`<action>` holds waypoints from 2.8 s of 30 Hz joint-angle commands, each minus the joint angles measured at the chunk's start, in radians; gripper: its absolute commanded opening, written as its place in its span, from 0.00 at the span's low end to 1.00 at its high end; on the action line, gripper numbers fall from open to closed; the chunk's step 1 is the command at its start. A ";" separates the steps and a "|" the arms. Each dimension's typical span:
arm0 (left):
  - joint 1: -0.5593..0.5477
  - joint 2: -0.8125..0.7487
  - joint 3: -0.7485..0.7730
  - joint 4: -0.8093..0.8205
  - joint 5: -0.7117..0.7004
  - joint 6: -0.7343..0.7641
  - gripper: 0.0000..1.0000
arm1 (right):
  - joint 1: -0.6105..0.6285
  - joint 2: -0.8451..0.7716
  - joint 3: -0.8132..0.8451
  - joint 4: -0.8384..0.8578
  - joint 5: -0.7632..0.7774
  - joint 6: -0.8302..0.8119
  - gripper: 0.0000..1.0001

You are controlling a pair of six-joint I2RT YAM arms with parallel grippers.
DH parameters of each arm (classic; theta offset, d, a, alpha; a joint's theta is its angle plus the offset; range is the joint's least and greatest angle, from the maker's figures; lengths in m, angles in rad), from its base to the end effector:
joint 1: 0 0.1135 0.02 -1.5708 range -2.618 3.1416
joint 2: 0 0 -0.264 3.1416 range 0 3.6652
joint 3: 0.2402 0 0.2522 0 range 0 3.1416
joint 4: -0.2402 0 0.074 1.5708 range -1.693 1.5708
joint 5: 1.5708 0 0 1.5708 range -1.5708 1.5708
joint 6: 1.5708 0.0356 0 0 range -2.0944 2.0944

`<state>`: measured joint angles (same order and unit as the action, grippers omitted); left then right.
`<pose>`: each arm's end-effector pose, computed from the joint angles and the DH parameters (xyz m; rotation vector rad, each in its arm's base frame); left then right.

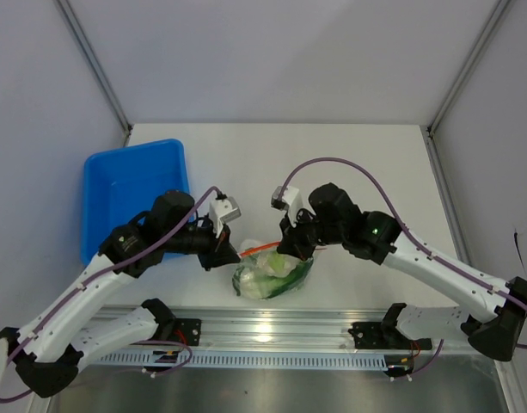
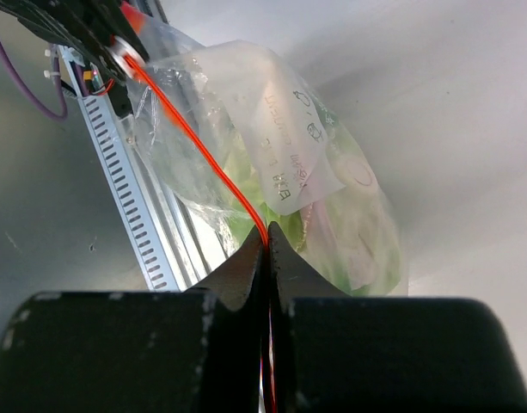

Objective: Place the food in the zip-top bag and seal the zipper
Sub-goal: Zip the zipper food storage bag at the center of the board, then place the zipper food storage bag at the center of the board, then reset both arms

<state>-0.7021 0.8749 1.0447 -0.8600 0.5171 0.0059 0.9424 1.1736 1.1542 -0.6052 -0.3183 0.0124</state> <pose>0.1131 -0.1187 0.3498 1.0716 2.0686 -0.9463 0.1388 0.2099 0.3491 -1.1968 1.9655 0.8664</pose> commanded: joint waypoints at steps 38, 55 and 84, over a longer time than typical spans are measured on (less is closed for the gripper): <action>0.003 -0.318 -0.020 0.082 -0.178 -0.284 0.99 | -0.010 -0.005 -0.050 0.051 0.166 0.288 0.00; 0.003 -0.490 -0.189 0.296 -0.026 -0.497 1.00 | -0.408 0.079 -0.050 0.176 0.027 0.350 0.00; 0.003 -0.567 -0.347 0.454 0.005 -0.656 0.99 | -0.855 0.247 -0.053 0.266 0.315 0.356 0.89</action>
<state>-0.7017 0.3229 0.7170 -0.4747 0.5377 -0.6056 0.0418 1.5421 1.0714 -0.3191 -0.1997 0.3775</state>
